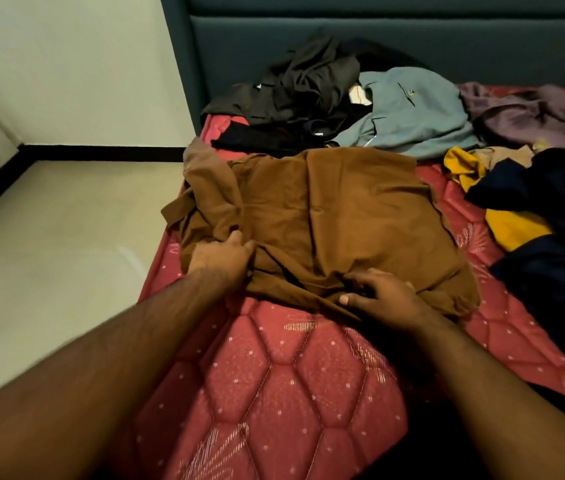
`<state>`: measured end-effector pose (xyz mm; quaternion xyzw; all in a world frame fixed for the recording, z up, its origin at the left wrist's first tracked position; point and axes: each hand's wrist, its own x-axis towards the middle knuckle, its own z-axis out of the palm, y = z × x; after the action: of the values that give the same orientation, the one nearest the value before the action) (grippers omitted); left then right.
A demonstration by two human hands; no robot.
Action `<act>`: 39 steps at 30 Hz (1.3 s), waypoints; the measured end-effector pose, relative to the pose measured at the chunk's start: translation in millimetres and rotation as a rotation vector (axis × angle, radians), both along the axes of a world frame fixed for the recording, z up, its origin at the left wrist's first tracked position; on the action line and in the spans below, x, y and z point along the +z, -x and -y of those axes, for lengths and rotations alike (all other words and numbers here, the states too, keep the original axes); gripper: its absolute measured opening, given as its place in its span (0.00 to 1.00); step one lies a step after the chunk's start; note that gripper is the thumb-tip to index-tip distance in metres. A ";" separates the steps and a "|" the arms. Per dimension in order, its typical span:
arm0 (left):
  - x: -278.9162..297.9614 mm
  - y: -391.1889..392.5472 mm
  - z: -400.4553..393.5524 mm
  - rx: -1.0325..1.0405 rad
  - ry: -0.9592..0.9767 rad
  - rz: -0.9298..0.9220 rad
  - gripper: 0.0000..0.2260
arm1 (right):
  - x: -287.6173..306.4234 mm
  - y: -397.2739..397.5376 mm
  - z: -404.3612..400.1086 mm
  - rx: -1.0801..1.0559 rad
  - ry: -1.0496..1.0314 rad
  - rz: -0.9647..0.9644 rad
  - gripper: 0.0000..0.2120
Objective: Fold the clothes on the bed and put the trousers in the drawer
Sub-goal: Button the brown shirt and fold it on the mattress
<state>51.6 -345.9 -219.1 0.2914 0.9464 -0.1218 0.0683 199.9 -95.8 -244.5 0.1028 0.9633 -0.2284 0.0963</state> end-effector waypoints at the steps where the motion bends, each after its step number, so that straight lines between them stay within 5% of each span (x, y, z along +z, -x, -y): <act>1: 5.5 0.4 2.9 0.028 0.009 -0.016 0.21 | -0.5 -0.6 0.1 0.023 0.002 0.027 0.25; 3: 14.6 -4.9 17.0 0.064 -0.017 -0.066 0.15 | 0.2 -1.9 -0.3 0.058 -0.002 0.061 0.24; 7: 17.6 -43.2 76.0 0.203 -0.209 -0.110 0.11 | 6.6 -3.9 -2.8 0.046 -0.077 -0.104 0.07; 9: 12.9 -76.3 103.4 0.276 -0.301 -0.087 0.12 | 14.0 -8.8 -1.1 0.045 -0.029 -0.194 0.12; 13: -0.3 -128.7 123.2 0.408 -0.111 0.091 0.22 | 24.4 -28.5 15.0 0.169 -0.118 -0.142 0.08; 17: 11.2 -126.1 95.1 0.008 -0.352 -0.124 0.12 | 28.7 -42.8 22.4 0.140 -0.265 -0.045 0.09; 19: 2.8 -110.4 83.4 -0.202 -0.466 -0.045 0.11 | 27.0 -45.5 18.9 0.065 -0.262 0.026 0.08; 22: -24.2 -96.8 88.4 -0.090 -0.500 0.106 0.12 | 20.5 -49.9 13.4 -0.004 -0.311 0.005 0.08; 27: -48.3 -92.6 104.2 0.028 -0.556 0.022 0.10 | 13.6 -45.6 13.6 -0.067 -0.224 -0.111 0.11; 32: -53.8 -90.7 100.4 0.012 -0.561 0.011 0.07 | 3.9 -34.3 15.8 -0.031 -0.204 0.055 0.14; 35: -51.3 -90.3 103.0 -0.050 -0.735 -0.053 0.02 | 1.3 -28.9 13.3 -0.124 -0.191 0.054 0.06; 39: -43.0 -96.4 103.9 -0.061 -0.978 -0.139 0.07 | 4.8 -26.1 19.5 -0.125 -0.236 -0.001 0.07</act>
<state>148.0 -449.9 -262.1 0.3079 0.8862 0.3153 -0.1431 226.1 -115.3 -239.7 0.1731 0.9753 -0.1191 0.0686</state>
